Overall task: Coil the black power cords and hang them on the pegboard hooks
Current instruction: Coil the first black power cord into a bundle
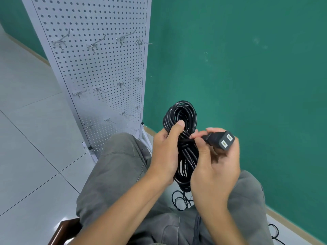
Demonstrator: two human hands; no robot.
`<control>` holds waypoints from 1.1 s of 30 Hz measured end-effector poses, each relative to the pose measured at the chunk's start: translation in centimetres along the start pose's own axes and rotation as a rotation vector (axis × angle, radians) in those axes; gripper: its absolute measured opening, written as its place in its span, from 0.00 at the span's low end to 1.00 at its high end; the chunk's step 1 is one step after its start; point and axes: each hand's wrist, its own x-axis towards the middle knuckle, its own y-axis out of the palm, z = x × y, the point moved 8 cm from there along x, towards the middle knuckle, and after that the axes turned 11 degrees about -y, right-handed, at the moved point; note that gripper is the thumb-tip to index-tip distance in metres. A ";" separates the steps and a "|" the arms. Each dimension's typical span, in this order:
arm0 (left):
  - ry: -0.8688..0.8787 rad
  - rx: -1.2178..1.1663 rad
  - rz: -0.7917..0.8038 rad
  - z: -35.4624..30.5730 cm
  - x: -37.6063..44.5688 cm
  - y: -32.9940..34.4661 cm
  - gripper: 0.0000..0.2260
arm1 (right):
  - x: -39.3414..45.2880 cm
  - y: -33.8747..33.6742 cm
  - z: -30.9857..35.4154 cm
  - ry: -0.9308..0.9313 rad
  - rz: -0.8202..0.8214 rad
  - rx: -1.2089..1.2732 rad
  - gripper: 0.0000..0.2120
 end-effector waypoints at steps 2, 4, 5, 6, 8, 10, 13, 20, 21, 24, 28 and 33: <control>-0.037 -0.027 0.009 -0.1 0.1 0.4 0.18 | 0.1 -0.1 0.5 -0.042 -0.001 -0.019 0.24; -0.063 -0.023 0.023 0.0 0.2 1.0 0.19 | 0.3 -0.3 1.1 -0.078 -0.002 -0.022 0.24; -0.077 -0.044 0.036 0.2 0.4 1.1 0.18 | 0.4 -0.4 1.4 -0.104 -0.004 -0.029 0.22; -0.099 -0.064 0.038 0.2 0.3 1.3 0.17 | 0.6 -0.6 1.7 -0.131 -0.006 -0.037 0.20; -0.133 -0.105 0.048 0.6 0.6 1.6 0.16 | 0.7 -0.9 1.8 -0.159 -0.001 -0.052 0.19; -0.162 -0.136 0.066 1.1 0.7 2.1 0.12 | 0.6 -1.1 1.6 -0.162 0.010 -0.083 0.20; -0.169 -0.136 0.077 1.6 0.9 2.1 0.15 | 0.7 -1.1 1.6 -0.130 0.027 -0.084 0.20; -0.105 -0.162 0.109 2.4 0.7 1.1 0.14 | 2.1 -1.6 -1.2 0.140 0.016 0.110 0.15; -0.069 -0.151 0.127 2.4 0.5 1.0 0.15 | 1.9 -1.5 -1.3 0.154 0.016 0.141 0.15; -0.022 -0.107 0.180 2.6 0.4 0.8 0.19 | 1.1 -1.7 -1.9 0.178 -0.001 0.212 0.13; -0.007 -0.065 0.257 2.4 0.2 1.2 0.18 | 1.0 -2.4 -3.0 0.204 -0.032 0.220 0.10; -0.046 -0.159 0.298 2.1 0.3 1.2 0.14 | 1.0 -3.5 -3.4 0.139 -0.055 0.186 0.15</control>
